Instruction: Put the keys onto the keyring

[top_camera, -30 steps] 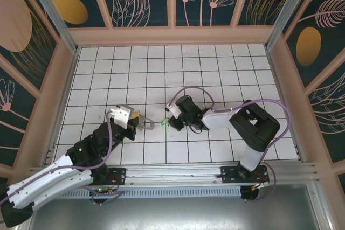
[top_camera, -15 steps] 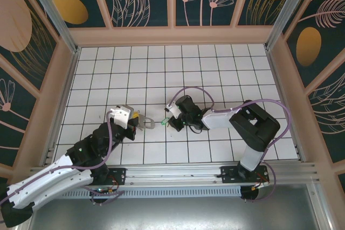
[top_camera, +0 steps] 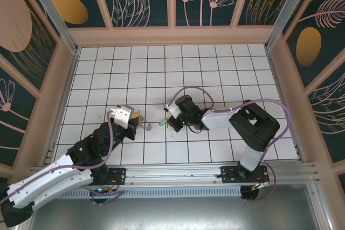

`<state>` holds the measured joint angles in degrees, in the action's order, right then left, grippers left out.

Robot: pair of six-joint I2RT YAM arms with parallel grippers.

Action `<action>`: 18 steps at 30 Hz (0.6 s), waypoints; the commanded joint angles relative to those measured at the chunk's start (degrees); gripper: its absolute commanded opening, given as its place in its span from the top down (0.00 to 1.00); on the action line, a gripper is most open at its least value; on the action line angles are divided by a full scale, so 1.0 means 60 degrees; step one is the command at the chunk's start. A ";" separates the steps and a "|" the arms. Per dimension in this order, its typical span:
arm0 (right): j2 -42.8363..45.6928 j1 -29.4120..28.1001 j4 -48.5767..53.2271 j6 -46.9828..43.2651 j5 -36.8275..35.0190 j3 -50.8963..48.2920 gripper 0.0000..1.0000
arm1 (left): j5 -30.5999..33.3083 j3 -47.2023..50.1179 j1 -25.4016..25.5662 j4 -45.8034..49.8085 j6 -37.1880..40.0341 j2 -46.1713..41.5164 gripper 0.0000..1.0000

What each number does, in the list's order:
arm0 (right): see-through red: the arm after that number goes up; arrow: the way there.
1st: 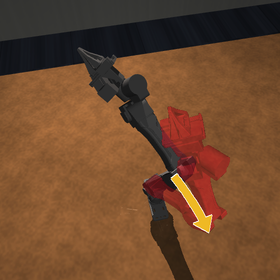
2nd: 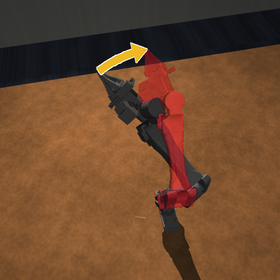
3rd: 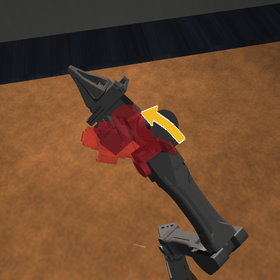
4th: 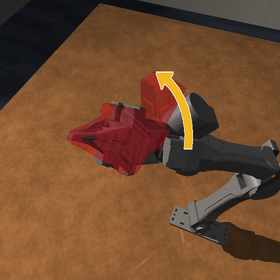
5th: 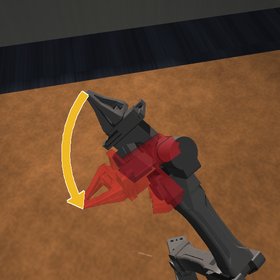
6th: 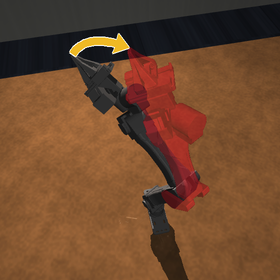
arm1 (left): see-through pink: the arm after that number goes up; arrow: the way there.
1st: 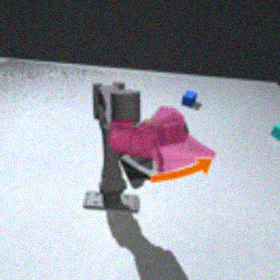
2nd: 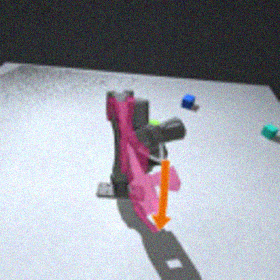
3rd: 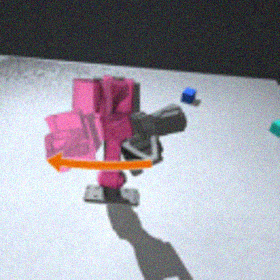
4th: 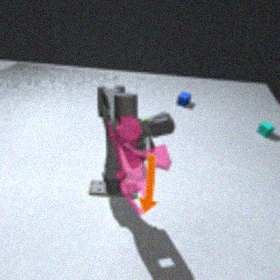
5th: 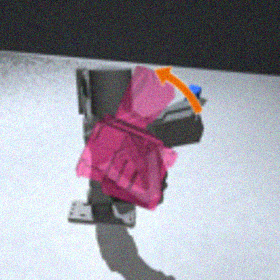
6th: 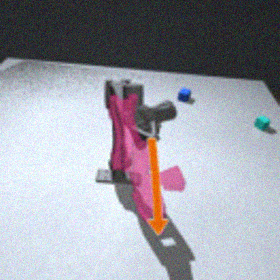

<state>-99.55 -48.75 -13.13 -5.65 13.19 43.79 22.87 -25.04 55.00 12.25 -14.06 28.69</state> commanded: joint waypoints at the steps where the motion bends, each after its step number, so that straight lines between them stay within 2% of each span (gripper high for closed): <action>1: -0.0016 0.0059 -0.0208 -0.0054 0.0145 0.0051 1.00 | -0.0182 -0.0353 -0.0071 -0.0176 -0.0025 0.0513 1.00; 9: 0.0726 0.0240 -0.0463 -0.0054 0.0416 -0.0496 1.00 | -0.0432 -0.0105 -0.0070 -0.0445 0.0037 -0.0313 1.00; 18: 0.2865 0.0259 -0.0599 -0.0082 0.0905 -0.1487 1.00 | -0.1474 -0.0201 -0.0078 -0.0972 0.0379 0.0586 1.00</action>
<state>-86.11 -47.44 -14.96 -5.67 16.73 36.64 16.73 -25.45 54.74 10.11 -13.30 31.66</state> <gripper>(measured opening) 0.038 0.037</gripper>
